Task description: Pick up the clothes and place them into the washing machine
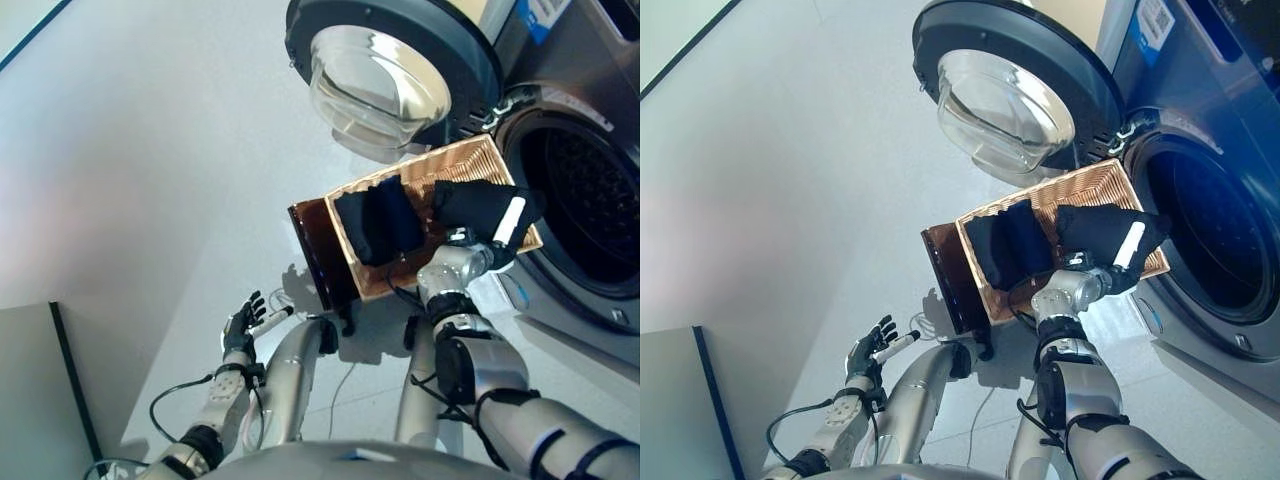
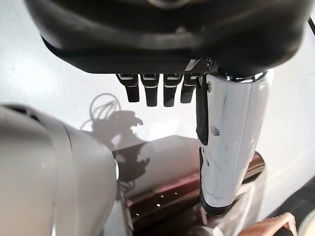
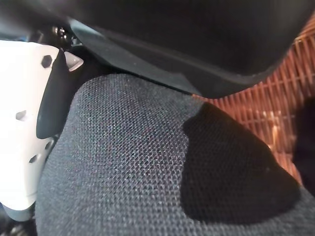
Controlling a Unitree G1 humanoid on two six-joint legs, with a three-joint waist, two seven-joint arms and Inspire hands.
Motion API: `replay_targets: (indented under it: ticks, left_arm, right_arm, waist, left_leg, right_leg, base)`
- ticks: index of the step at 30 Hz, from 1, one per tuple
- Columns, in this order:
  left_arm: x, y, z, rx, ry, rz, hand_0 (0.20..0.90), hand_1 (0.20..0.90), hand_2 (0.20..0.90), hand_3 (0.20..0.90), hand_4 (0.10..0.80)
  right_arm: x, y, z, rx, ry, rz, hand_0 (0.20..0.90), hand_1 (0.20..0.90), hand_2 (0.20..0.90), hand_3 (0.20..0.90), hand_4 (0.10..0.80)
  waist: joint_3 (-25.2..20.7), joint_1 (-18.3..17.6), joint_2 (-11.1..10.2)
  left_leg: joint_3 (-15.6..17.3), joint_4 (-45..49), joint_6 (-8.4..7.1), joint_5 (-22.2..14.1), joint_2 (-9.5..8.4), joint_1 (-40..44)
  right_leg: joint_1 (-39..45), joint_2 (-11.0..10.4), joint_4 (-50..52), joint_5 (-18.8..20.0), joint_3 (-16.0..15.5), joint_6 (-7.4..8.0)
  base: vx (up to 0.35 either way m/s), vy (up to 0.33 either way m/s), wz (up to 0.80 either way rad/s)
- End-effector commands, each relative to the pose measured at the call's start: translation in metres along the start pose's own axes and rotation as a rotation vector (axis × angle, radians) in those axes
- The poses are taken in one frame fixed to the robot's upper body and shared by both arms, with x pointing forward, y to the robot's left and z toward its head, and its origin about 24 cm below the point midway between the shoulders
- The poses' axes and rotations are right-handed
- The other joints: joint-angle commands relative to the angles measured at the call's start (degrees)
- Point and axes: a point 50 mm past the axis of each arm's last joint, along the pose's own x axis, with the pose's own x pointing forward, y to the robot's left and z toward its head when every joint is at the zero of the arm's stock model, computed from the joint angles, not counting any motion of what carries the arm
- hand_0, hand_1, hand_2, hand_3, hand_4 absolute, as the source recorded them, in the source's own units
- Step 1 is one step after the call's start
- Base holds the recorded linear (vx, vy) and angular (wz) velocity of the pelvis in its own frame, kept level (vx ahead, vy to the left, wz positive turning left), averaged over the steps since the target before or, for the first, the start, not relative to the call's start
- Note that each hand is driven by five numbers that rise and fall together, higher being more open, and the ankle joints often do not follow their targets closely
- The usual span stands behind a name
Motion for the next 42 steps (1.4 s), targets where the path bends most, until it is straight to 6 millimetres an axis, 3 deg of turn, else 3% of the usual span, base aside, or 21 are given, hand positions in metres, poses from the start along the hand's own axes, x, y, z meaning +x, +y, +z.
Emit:
replay_targets:
  ticks: [1,2,3,4,5,6,7,8,11,12,13,15,17,18,21,24,30,31,34,37,42]
  left_arm:
    - [-0.005,0.021,0.001,-0.023,-0.056,0.083,0.900,0.900,0.900,0.900,0.800]
    - [-0.005,0.024,0.000,-0.019,-0.056,0.091,0.900,0.900,0.900,0.900,0.800]
    - [-0.005,0.022,0.001,-0.019,-0.057,0.087,0.900,0.900,0.900,0.900,0.800]
    - [-0.006,0.034,0.002,-0.007,-0.066,0.116,0.900,0.900,0.900,0.900,0.800]
    - [-0.006,0.036,0.004,0.001,-0.078,0.119,0.900,0.900,0.900,0.900,0.800]
    - [-0.005,0.034,0.005,0.000,-0.080,0.112,0.900,0.900,0.900,0.900,0.800]
    - [-0.005,0.039,0.006,0.012,-0.089,0.123,0.900,0.900,0.900,0.900,0.800]
    - [-0.006,0.050,0.009,0.038,-0.100,0.148,0.900,0.900,0.900,0.900,0.800]
    - [-0.007,0.052,0.011,0.042,-0.115,0.155,0.900,0.900,0.900,0.900,0.800]
    - [-0.007,0.053,0.012,0.043,-0.120,0.159,0.900,0.900,0.900,0.900,0.800]
    - [-0.006,0.055,0.013,0.039,-0.120,0.168,0.900,0.900,0.900,0.900,0.800]
    - [-0.006,0.055,0.013,0.026,-0.119,0.174,0.900,0.900,0.900,0.900,0.800]
    - [-0.005,0.055,0.010,0.002,-0.100,0.187,0.900,0.900,0.900,0.900,0.800]
    - [-0.005,0.055,0.010,0.000,-0.099,0.189,0.900,0.900,0.900,0.900,0.800]
    - [-0.006,0.046,-0.004,-0.035,-0.033,0.160,0.900,0.900,0.900,0.900,0.800]
    - [-0.007,0.042,-0.007,-0.055,-0.013,0.143,0.900,0.900,0.900,0.900,0.800]
    - [-0.007,0.048,-0.010,-0.067,0.006,0.170,0.900,0.900,0.900,0.900,0.800]
    - [-0.006,0.048,-0.008,-0.057,-0.003,0.171,0.900,0.900,0.900,0.900,0.800]
    - [-0.003,0.051,-0.003,-0.035,-0.014,0.176,0.900,0.900,0.900,0.900,0.800]
    - [0.001,0.052,0.006,-0.008,-0.048,0.180,0.900,0.900,0.900,0.900,0.800]
    - [0.003,0.049,0.016,0.032,-0.094,0.176,0.900,0.900,0.900,0.900,0.800]
  right_arm:
    - [-0.005,0.072,0.062,0.146,-0.277,0.254,0.200,0.200,0.200,0.200,0.300]
    - [-0.003,0.083,0.079,0.167,-0.337,0.262,0.200,0.200,0.200,0.200,0.300]
    - [-0.004,0.085,0.080,0.165,-0.344,0.259,0.200,0.200,0.200,0.200,0.300]
    - [-0.001,0.113,0.128,0.210,-0.495,0.298,0.200,0.200,0.200,0.200,0.300]
    - [-0.004,0.128,0.152,0.237,-0.570,0.318,0.200,0.200,0.200,0.200,0.300]
    - [-0.005,0.131,0.154,0.235,-0.581,0.315,0.200,0.200,0.200,0.200,0.300]
    - [-0.010,0.144,0.178,0.257,-0.653,0.343,0.200,0.200,0.200,0.200,0.300]
    - [-0.022,0.164,0.218,0.255,-0.783,0.405,0.200,0.200,0.200,0.200,0.300]
    - [-0.043,0.186,0.242,0.268,-0.882,0.482,0.200,0.200,0.200,0.200,0.300]
    - [-0.048,0.189,0.244,0.269,-0.889,0.506,0.280,0.280,0.280,0.280,0.357]
    - [-0.045,0.189,0.236,0.224,-0.874,0.516,0.900,0.900,0.900,0.900,0.800]
    - [-0.039,0.190,0.224,0.169,-0.828,0.524,0.900,0.900,0.900,0.900,0.800]
    - [-0.019,0.184,0.193,0.049,-0.699,0.489,0.900,0.900,0.900,0.900,0.800]
    - [-0.019,0.184,0.193,0.049,-0.693,0.494,0.900,0.900,0.900,0.900,0.800]
    - [0.004,0.160,0.145,-0.022,-0.496,0.419,0.900,0.900,0.900,0.900,0.800]
    - [0.015,0.140,0.123,-0.092,-0.420,0.374,0.900,0.900,0.900,0.900,0.800]
    - [0.024,0.109,0.086,-0.284,-0.323,0.329,0.900,0.900,0.900,0.900,0.800]
    - [0.024,0.097,0.067,-0.404,-0.276,0.340,0.900,0.900,0.900,0.900,0.800]
    - [0.025,0.076,0.040,-0.643,-0.208,0.350,0.900,0.900,0.900,0.900,0.800]
    - [0.015,0.072,0.016,-0.845,-0.184,0.432,0.900,0.900,0.900,0.900,0.800]
    - [0.013,0.057,-0.001,-1.079,-0.159,0.468,0.900,0.900,0.900,0.900,0.800]
  waist:
    - [-2.2,0.5,2.6]
    - [-2.4,0.5,2.8]
    - [-2.4,0.8,2.9]
    - [-3.3,0.9,3.3]
    - [-3.8,1.3,3.6]
    - [-3.7,1.6,3.9]
    - [-4.3,1.9,4.1]
    - [-5.2,2.1,4.2]
    - [-5.9,2.5,4.8]
    - [-6.0,2.4,4.9]
    - [-6.4,2.6,5.1]
    - [-6.5,2.5,5.1]
    - [-6.6,3.0,5.3]
    - [-6.5,2.9,5.3]
    - [-6.4,3.3,5.6]
    - [-6.1,3.3,5.4]
    - [-5.2,3.0,4.0]
    - [-4.5,2.8,3.0]
    - [-3.7,2.7,0.9]
    - [-2.7,3.0,-0.8]
    - [-2.1,3.8,-3.0]
  left_leg:
    - [-6.3,-0.7,-5.36,0.2,1.41,-0.9]
    - [-6.2,-0.9,-5.27,0.1,1.39,-0.6]
    - [-6.1,-0.9,-5.26,0.1,1.40,-0.6]
    - [-5.9,-1.4,-5.19,0.0,1.11,-0.2]
    - [-5.7,-1.8,-5.21,0.1,1.03,-0.1]
    - [-5.7,-1.9,-5.20,0.1,1.02,-0.2]
    - [-5.7,-2.4,-5.28,0.3,0.85,0.0]
    - [-5.7,-3.3,-5.51,0.7,0.57,0.2]
    - [-5.6,-5.1,-5.68,1.6,0.19,0.8]
    - [-5.6,-5.8,-5.75,1.9,0.08,1.1]
    - [-5.5,-6.7,-5.94,2.3,-0.14,1.8]
    - [-5.5,-7.6,-6.02,2.7,-0.26,2.5]
    - [-5.1,-8.5,-6.14,3.1,-0.16,3.0]
    - [-5.1,-8.6,-6.15,3.1,-0.13,3.0]
    - [-5.2,-9.6,-6.38,3.9,0.02,3.3]
    - [-5.8,-10.2,-6.75,4.6,-0.01,3.4]
    - [-6.5,-11.4,-7.18,5.8,0.14,3.7]
    - [-6.8,-11.7,-7.31,6.2,0.37,3.8]
    - [-7.3,-11.8,-7.54,6.7,0.62,3.8]
    - [-8.1,-12.0,-7.59,7.2,0.88,3.6]
    - [-9.5,-13.6,-7.85,8.5,0.83,4.0]
  right_leg:
    - [3.6,3.1,7.3,-10.6,-1.9,-1.34]
    - [3.6,3.1,7.3,-10.6,-1.7,-1.33]
    - [3.6,3.1,7.3,-10.6,-1.6,-1.31]
    - [3.5,3.0,6.9,-10.5,-1.1,-1.20]
    - [3.4,2.9,6.6,-10.5,-1.0,-1.12]
    - [3.3,2.9,6.6,-10.4,-0.9,-1.10]
    - [3.2,2.8,6.4,-10.4,-0.8,-1.03]
    - [3.2,2.5,6.1,-10.4,-0.6,-0.97]
    - [3.0,2.4,5.8,-10.2,-0.2,-0.90]
    - [3.0,2.3,5.7,-10.2,-0.2,-0.95]
    - [3.4,2.1,5.5,-10.2,-0.1,-1.00]
    - [3.9,2.1,4.9,-9.9,0.0,-1.00]
    - [4.2,2.1,3.9,-9.2,-0.1,-1.06]
    - [4.2,2.2,3.8,-9.1,-0.1,-1.07]
    - [5.0,2.5,2.5,-8.7,-0.5,-1.21]
    - [5.6,2.4,2.1,-8.5,-1.2,-1.37]
    - [6.7,2.4,1.0,-7.8,-2.5,-1.58]
    - [7.1,2.5,0.6,-7.4,-3.1,-1.69]
    - [8.1,2.6,-0.3,-6.8,-3.9,-1.82]
    - [9.0,2.7,-1.1,-6.2,-5.1,-1.88]
    - [10.4,2.4,-2.3,-5.6,-7.0,-1.93]
  base:
    - [0.048,0.033,-0.22]
    - [0.033,0.030,-0.12]
    - [0.030,0.036,-0.07]
    - [0.026,0.031,-0.05]
    - [0.027,0.031,-0.08]
    - [0.013,0.010,-0.13]
    - [0.015,0.013,-0.12]
    - [0.014,0.012,-0.07]
    - [0.008,0.011,-0.03]
    - [0.027,0.026,-0.10]
    - [0.033,0.015,-0.06]
    - [0.016,0.007,-0.02]
    - [-0.008,0.001,-0.05]
    - [-0.008,-0.011,-0.06]
    - [-0.010,-0.030,-0.09]
    - [-0.016,-0.042,0.01]
    - [-0.021,-0.036,0.12]
    - [-0.028,-0.055,0.18]
    - [-0.024,-0.062,0.12]
    - [-0.022,-0.060,0.04]
    - [0.001,-0.042,0.23]
